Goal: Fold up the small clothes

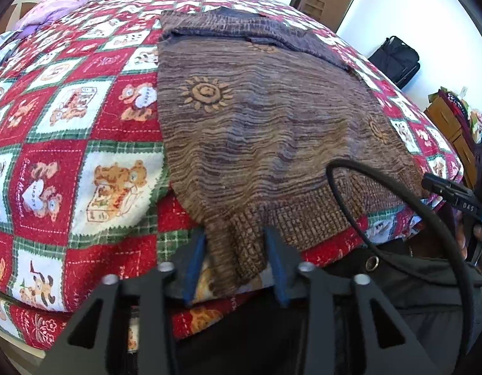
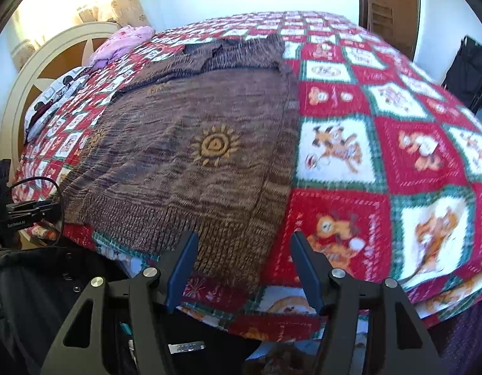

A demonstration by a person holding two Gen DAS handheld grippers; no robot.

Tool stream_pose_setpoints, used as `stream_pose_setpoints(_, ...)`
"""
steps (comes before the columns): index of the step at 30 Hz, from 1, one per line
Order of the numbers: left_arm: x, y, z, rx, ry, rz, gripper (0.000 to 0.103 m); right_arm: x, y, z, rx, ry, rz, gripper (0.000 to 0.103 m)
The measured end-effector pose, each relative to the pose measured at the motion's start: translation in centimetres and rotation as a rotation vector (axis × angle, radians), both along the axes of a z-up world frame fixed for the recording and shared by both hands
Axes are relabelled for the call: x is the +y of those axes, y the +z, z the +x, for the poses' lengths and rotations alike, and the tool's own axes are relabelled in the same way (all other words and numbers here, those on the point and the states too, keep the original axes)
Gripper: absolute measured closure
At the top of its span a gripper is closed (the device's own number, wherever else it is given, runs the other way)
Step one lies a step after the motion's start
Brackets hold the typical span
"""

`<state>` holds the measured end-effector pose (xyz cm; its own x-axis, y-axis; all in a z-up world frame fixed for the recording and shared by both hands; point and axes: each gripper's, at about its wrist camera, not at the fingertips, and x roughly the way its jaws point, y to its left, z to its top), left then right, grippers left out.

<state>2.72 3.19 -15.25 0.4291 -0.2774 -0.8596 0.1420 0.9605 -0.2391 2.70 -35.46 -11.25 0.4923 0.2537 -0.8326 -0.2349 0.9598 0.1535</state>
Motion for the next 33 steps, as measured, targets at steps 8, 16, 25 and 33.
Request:
stream_pose_setpoints(8, 1.2, -0.4, 0.1, -0.006, 0.000, -0.111, 0.085, 0.8, -0.5, -0.3, -0.015, 0.029, 0.020, 0.082)
stream_pose_setpoints(16, 1.5, 2.6, -0.9, -0.169, -0.002, -0.127, 0.090, -1.1, 1.4, -0.7, -0.106, -0.002, 0.203, 0.096)
stream_pose_setpoints(25, 2.9, 4.8, 0.3, -0.270, 0.022, -0.175, 0.090, -1.3, 5.1, 0.4, -0.222, -0.012, 0.293, 0.096)
stream_pose_setpoints(33, 3.9, 6.5, 3.8, -0.335, 0.055, -0.227, 0.091, -1.4, 7.1, 4.6, -0.270, -0.061, 0.310, 0.096)
